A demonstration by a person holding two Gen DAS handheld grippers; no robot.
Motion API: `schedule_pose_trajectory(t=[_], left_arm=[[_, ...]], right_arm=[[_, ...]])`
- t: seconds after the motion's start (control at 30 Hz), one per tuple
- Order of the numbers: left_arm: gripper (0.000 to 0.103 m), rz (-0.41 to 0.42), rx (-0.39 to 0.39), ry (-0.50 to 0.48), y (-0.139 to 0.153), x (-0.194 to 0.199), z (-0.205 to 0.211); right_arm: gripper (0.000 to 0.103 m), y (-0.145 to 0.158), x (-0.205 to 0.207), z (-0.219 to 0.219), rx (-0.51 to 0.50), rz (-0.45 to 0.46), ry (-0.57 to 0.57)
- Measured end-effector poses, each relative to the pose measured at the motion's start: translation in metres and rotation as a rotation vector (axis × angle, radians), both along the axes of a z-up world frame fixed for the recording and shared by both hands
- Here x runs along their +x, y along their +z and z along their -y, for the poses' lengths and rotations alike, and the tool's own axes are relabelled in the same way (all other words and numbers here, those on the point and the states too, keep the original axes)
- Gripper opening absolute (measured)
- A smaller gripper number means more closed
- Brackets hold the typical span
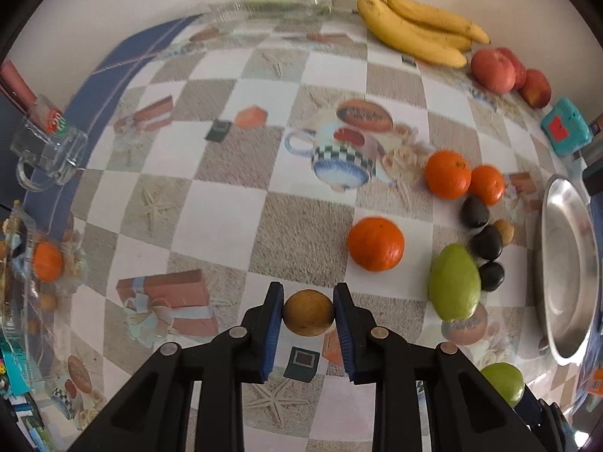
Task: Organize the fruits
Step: 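Carry the brown fruit and green pear over the steel bowl with both tools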
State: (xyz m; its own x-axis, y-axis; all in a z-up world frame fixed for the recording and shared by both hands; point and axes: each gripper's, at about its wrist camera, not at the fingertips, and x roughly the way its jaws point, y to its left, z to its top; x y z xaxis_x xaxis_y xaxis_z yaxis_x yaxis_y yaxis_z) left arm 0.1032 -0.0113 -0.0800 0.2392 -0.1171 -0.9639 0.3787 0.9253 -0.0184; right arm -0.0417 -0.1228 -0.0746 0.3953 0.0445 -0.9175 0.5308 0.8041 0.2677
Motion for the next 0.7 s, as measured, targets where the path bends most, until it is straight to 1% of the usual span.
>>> schedule_pose_trajectory(t=[0.2, 0.27, 0.4, 0.53, 0.7], left_arm=[[0.029, 0.069, -0.039, 0.016, 0.028, -0.003, -0.006], [0.029, 0.082, -0.048, 0.022, 0.032, -0.002, -0.007], [0.029, 0.1, -0.068, 0.035, 0.038, 0.0, -0.008], [0.029, 0.11, -0.06, 0.037, 0.04, -0.002, -0.006], [0.029, 0.101, -0.061, 0.04, 0.039, -0.003, -0.004]], right_arm=[[0.053, 0.017, 0.0, 0.007, -0.036, 0.049, -0.012], [0.053, 0.022, 0.0, 0.01, -0.046, 0.062, -0.017], [0.053, 0.03, 0.002, 0.016, -0.069, 0.078, -0.023], [0.053, 0.034, 0.003, 0.023, -0.093, 0.087, -0.035], [0.053, 0.04, 0.003, 0.043, -0.141, 0.096, -0.076]])
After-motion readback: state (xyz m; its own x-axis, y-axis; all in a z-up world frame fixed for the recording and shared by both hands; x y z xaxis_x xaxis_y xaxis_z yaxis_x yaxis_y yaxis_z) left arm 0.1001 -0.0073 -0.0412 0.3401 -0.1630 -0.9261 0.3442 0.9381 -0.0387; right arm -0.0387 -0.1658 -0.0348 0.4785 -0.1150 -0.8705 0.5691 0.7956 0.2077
